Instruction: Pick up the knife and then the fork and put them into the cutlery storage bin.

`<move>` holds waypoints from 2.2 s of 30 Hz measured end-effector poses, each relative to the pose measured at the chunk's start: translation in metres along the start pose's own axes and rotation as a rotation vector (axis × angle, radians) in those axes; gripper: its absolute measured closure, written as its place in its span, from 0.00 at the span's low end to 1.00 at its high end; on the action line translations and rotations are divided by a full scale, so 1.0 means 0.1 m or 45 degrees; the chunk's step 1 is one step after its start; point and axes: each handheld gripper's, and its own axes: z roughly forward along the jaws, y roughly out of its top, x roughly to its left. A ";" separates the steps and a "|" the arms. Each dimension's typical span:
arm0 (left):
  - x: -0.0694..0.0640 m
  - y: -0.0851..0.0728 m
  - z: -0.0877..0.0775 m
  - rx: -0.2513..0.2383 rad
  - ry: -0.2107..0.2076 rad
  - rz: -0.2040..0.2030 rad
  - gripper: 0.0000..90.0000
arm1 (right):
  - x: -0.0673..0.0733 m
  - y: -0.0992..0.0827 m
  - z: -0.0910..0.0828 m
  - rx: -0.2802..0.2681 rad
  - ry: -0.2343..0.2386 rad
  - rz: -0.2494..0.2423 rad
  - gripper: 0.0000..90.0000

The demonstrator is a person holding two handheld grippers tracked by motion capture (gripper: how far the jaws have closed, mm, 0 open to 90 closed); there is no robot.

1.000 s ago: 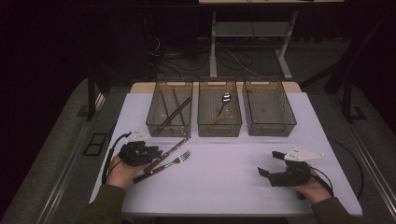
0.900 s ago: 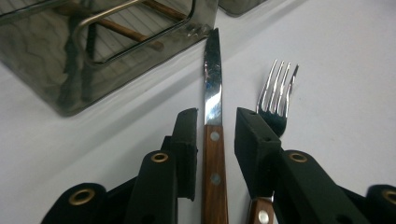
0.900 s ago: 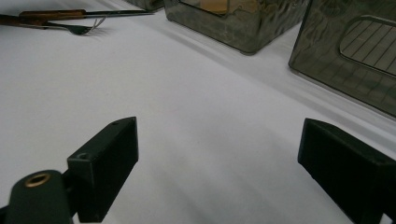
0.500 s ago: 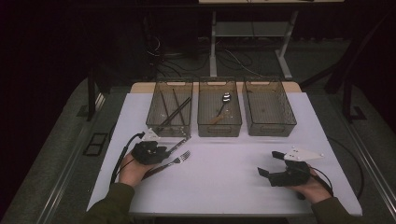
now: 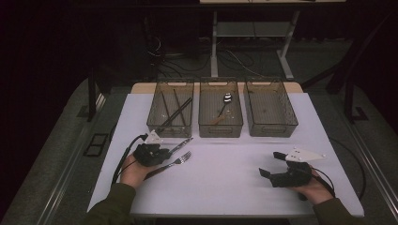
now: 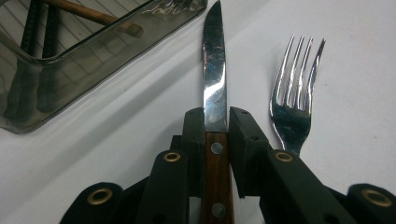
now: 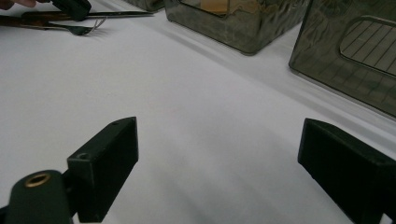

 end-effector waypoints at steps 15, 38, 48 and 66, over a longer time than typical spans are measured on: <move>-0.02 0.04 -0.14 -0.030 0.002 0.043 0.86 | -0.04 0.03 -0.02 -0.042 0.036 0.101 0.13; -0.67 0.48 -0.24 -0.258 -0.146 0.020 0.86 | 0.11 0.26 -0.06 -0.035 0.111 0.109 0.14; -0.96 0.66 -0.03 -0.285 -0.188 0.064 0.86 | 0.24 0.40 0.10 -0.007 0.189 0.154 0.21; -1.36 0.88 0.22 -0.353 -0.242 0.127 0.86 | 0.26 0.54 0.33 -0.093 0.323 0.315 0.49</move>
